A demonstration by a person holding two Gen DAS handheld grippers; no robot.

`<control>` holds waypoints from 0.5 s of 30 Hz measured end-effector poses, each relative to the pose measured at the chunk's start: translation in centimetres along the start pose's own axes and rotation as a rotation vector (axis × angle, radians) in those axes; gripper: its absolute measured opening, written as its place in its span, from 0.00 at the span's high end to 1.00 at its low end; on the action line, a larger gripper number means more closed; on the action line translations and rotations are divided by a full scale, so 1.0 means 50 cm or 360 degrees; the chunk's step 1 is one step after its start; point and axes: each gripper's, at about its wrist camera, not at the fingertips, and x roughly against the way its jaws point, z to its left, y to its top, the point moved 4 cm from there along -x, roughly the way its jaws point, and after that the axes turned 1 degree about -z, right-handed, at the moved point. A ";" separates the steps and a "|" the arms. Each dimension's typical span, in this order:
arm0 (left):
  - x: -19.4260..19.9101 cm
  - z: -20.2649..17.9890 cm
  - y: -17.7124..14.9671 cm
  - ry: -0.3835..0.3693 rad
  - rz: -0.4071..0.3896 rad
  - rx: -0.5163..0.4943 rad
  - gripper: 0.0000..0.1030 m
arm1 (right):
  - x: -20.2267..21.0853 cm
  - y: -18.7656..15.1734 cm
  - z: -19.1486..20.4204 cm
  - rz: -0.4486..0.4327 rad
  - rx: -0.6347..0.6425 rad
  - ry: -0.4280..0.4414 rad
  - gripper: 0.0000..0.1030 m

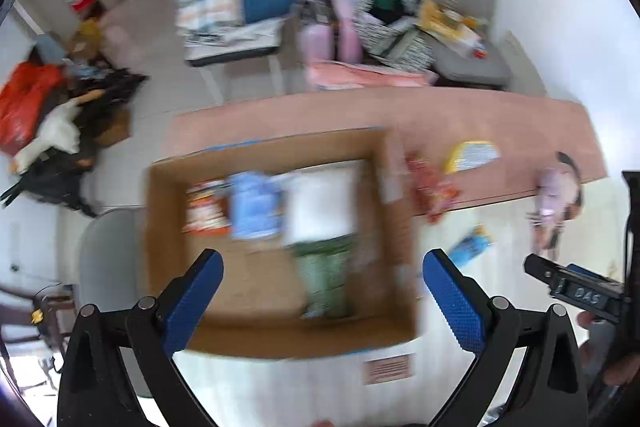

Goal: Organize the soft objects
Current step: 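Move both tools back over the remaining items on the table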

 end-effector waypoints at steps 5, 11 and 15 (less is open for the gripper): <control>-0.142 -0.148 0.101 -0.0256 0.0349 0.0069 0.01 | -0.005 0.108 -0.169 -0.0013 -0.0101 -0.0122 0.00; -0.320 -0.257 0.162 -0.0178 0.0625 0.0137 0.01 | -0.042 0.227 -0.321 0.0017 -0.0136 -0.0180 0.00; -0.426 -0.273 0.164 -0.0039 0.0768 0.0182 0.02 | -0.088 0.279 -0.386 0.0078 -0.0118 -0.0196 0.00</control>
